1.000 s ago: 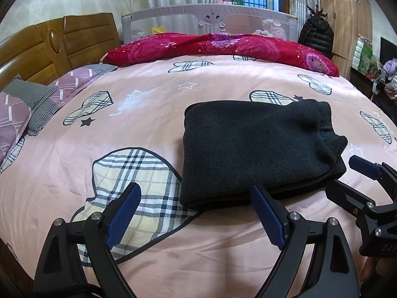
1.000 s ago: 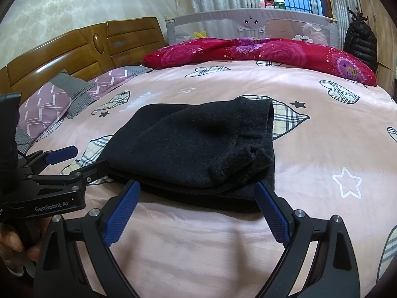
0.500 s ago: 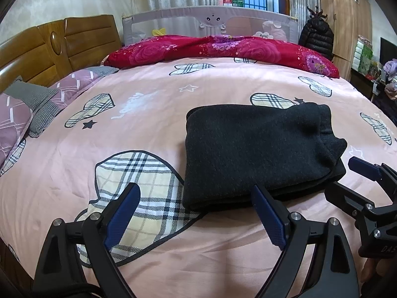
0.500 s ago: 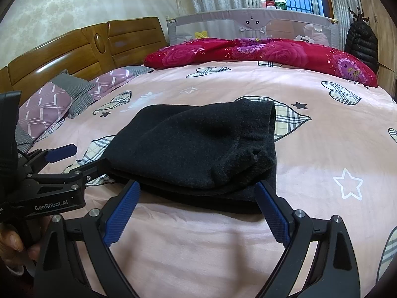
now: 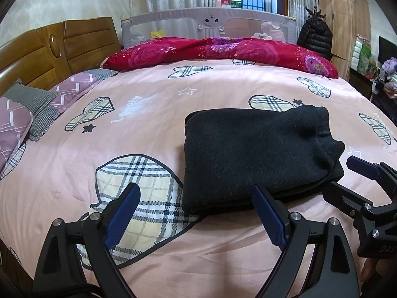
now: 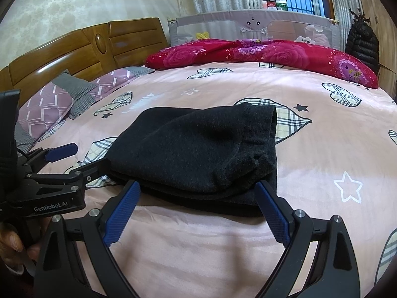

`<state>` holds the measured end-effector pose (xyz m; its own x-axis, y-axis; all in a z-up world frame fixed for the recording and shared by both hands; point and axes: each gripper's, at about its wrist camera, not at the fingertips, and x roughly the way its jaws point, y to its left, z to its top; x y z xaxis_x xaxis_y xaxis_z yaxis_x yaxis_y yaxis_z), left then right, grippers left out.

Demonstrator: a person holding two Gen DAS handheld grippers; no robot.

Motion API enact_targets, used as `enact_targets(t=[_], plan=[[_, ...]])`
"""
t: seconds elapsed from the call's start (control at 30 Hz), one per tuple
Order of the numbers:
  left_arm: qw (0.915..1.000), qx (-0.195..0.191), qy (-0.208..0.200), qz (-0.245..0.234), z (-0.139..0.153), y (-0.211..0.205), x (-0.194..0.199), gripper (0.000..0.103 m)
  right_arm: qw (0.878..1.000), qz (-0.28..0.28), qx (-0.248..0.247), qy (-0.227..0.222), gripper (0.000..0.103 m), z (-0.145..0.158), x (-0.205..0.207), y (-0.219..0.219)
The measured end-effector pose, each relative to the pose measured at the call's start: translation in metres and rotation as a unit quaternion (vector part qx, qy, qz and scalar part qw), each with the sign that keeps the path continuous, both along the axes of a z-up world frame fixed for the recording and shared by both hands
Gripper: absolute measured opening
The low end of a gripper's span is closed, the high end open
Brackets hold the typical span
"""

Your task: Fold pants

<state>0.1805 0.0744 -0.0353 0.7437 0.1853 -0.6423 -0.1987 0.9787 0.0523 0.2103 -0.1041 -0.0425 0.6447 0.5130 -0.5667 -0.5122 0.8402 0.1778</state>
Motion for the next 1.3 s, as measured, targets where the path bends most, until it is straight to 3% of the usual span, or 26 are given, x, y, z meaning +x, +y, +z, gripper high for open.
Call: enact_targets(t=[1.3], plan=[[1.0, -0.002, 0.002, 0.003, 0.0005, 0.0062, 0.005, 0.092, 1.0, 0.001, 0.002, 0.0, 0.094, 0.0026, 0.0036, -0.0031]])
